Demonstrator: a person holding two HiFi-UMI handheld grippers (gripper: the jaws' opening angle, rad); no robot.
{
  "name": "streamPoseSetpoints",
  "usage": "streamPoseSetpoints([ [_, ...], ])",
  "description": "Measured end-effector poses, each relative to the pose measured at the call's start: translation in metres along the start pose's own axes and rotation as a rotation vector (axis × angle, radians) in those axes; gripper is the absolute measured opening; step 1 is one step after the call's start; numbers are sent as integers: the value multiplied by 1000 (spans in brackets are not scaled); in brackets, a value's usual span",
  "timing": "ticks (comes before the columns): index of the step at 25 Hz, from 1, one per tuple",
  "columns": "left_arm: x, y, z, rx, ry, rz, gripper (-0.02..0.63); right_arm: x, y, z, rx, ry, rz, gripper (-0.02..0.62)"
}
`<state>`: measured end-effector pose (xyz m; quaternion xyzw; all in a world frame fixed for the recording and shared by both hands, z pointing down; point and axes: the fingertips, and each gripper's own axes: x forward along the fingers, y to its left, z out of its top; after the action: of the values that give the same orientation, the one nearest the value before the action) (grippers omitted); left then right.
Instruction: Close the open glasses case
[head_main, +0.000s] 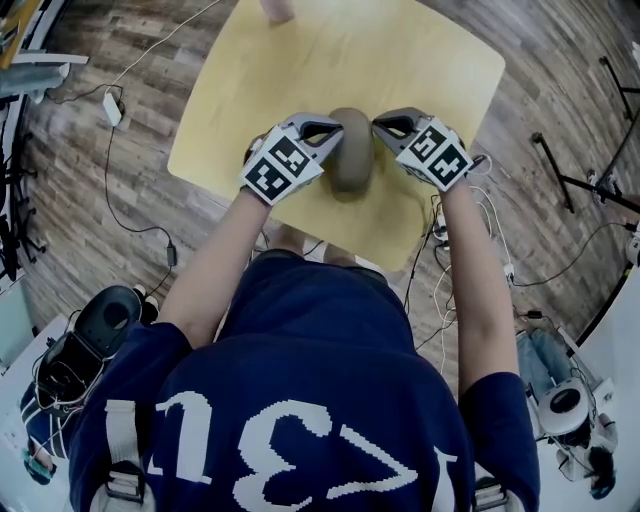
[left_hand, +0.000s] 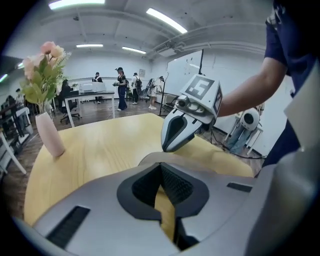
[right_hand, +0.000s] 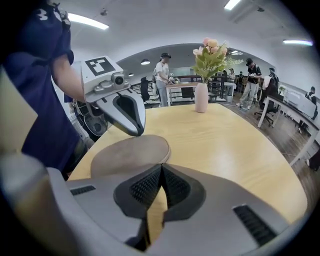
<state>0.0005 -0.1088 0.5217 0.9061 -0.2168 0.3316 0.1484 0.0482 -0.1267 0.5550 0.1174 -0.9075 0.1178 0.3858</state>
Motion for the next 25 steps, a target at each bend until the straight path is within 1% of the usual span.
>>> streamPoseSetpoints([
  [2,-3,-3,-5,29,25,7,12,-8,3,-13,18,5,-14,23],
  [5,-7,-9,-2,2,-3,-24,12,-29,16,-34,79,13,-23,23],
  [8,-10,-17,2,-1,-19,-50,12,-44,40,-56,150,19,-37,24],
  [11,-9,-36,8,-12,-40,-108,12,-55,62,-69,266,-9,-71,25],
  [14,-7,-61,6,-10,-52,-155,12,-58,86,-77,381,-49,-117,25],
  [17,-3,-84,4,13,-56,-168,12,-56,112,-80,496,-99,-144,25],
  [19,-1,-95,5,45,-50,-160,12,-52,130,-78,554,-128,-135,25],
  [22,3,-106,2,93,-5,-151,12,-44,157,-73,580,-147,-101,25],
  [25,4,-115,-5,128,41,-158,12,-40,169,-73,565,-147,-96,25],
])
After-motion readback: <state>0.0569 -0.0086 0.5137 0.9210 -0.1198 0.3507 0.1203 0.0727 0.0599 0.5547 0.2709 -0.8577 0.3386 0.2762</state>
